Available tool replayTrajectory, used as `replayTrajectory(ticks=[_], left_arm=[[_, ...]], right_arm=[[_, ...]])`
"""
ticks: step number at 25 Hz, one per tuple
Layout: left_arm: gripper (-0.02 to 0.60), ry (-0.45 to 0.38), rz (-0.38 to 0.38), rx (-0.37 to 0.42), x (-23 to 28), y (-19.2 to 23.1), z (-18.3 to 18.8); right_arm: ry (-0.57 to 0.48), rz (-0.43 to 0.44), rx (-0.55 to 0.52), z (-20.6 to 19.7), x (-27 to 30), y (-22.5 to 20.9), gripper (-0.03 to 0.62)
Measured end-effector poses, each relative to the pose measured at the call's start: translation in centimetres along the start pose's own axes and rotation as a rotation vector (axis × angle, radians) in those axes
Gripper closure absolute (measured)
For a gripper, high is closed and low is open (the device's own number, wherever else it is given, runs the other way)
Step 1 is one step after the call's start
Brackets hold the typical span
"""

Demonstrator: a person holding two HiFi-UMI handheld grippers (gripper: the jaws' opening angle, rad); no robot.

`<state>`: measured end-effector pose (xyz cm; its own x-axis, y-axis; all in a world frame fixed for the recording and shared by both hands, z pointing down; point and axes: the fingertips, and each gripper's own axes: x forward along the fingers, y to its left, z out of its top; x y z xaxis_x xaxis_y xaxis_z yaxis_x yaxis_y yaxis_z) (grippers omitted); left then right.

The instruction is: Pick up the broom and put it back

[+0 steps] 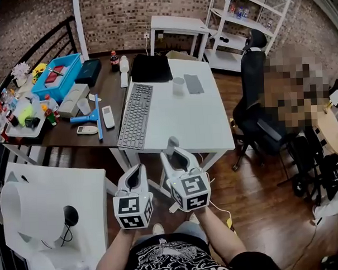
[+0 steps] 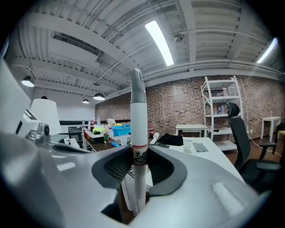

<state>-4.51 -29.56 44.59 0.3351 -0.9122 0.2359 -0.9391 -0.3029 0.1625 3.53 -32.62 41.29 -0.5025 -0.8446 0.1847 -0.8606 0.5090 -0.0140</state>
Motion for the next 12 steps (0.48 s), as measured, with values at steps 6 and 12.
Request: replayTrajectory(ticks=[6, 12], left_arm=[[0.575, -0.001, -0.024, 0.007, 0.2, -1.1, 0.0], [0.575, -0.002, -0.038, 0.008, 0.2, -1.5, -0.1]], right_arm=[[-0.012, -0.022, -0.004, 0.3, -1.1, -0.5, 0.494], [-0.003, -0.039, 0.01, -0.3, -1.3, -0.9, 0.494]])
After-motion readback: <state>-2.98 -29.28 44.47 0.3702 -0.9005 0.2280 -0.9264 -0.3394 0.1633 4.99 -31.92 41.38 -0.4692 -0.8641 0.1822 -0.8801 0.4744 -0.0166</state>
